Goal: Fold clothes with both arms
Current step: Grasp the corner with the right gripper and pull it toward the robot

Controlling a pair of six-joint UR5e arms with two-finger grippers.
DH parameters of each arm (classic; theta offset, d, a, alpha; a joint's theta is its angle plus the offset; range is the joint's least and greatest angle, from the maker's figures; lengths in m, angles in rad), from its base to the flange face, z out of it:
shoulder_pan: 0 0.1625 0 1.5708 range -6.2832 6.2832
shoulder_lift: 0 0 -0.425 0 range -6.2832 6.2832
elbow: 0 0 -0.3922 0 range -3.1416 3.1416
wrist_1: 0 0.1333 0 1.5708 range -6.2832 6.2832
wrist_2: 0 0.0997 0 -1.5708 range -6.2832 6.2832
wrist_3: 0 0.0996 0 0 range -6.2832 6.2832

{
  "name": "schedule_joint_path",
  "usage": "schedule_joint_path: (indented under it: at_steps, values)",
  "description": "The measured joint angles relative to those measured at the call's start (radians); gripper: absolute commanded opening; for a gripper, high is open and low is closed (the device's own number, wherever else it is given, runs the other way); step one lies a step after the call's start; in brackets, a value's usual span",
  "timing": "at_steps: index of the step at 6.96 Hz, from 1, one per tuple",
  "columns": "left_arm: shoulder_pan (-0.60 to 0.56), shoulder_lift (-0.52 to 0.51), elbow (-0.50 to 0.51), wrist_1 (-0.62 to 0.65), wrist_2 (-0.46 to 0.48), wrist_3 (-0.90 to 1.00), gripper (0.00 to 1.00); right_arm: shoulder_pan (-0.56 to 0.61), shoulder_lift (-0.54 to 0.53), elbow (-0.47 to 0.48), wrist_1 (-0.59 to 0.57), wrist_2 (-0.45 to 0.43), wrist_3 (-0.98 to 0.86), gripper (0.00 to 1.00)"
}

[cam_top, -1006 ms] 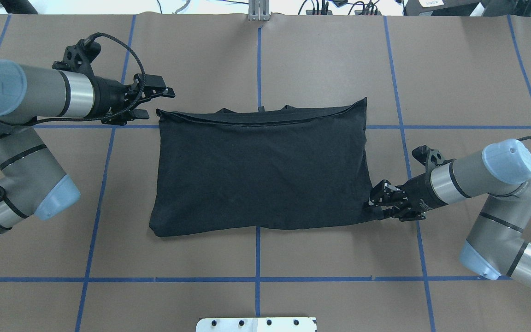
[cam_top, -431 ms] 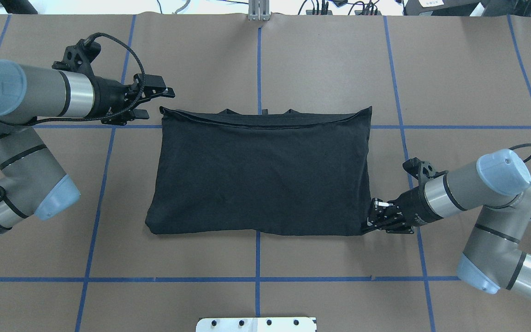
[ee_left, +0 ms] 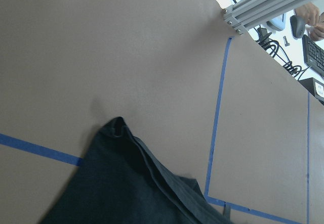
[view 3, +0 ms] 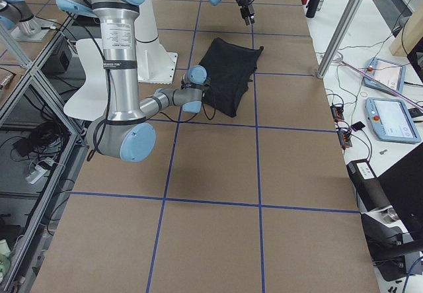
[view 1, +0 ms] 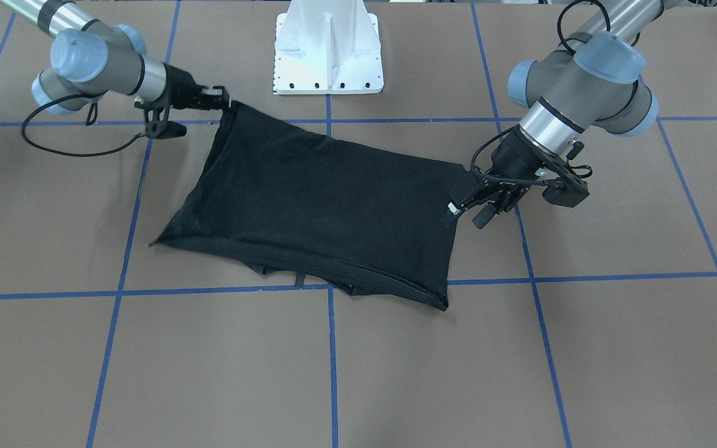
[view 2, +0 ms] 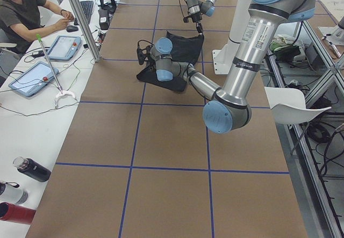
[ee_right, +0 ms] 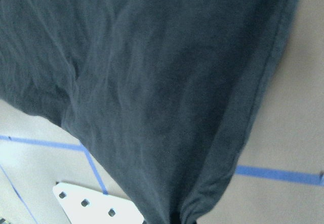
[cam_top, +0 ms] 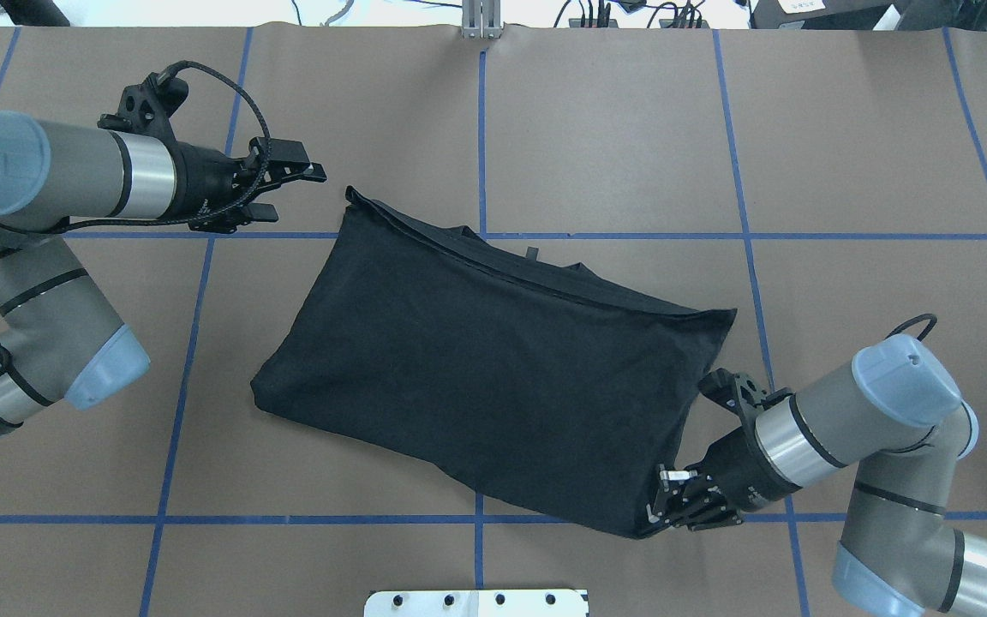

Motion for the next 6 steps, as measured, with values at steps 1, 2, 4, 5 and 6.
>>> schedule_joint_path:
  at_steps: [1, 2, 4, 5, 6]
  values:
    - [0.001, 0.000, 0.002, 0.000, 0.000, 0.000, 1.00, -0.038, 0.007, 0.030, 0.002, 0.035, 0.018, 0.99]
    - [0.003, 0.001, 0.005, 0.000, -0.001, 0.000, 1.00, -0.055, 0.015, 0.049, 0.006, 0.067, 0.029, 1.00]
    - [0.011, 0.005, 0.008, 0.000, -0.004, 0.001, 1.00, -0.043, 0.022, 0.070, 0.015, 0.090, 0.034, 1.00]
    - [0.025, 0.017, -0.003, 0.000, -0.006, 0.000, 1.00, -0.011, 0.021, 0.071, 0.039, 0.092, 0.032, 1.00]
    - [0.047, 0.038, -0.012, 0.000, -0.007, -0.003, 1.00, 0.039, 0.021, 0.070, 0.069, 0.091, 0.032, 1.00]
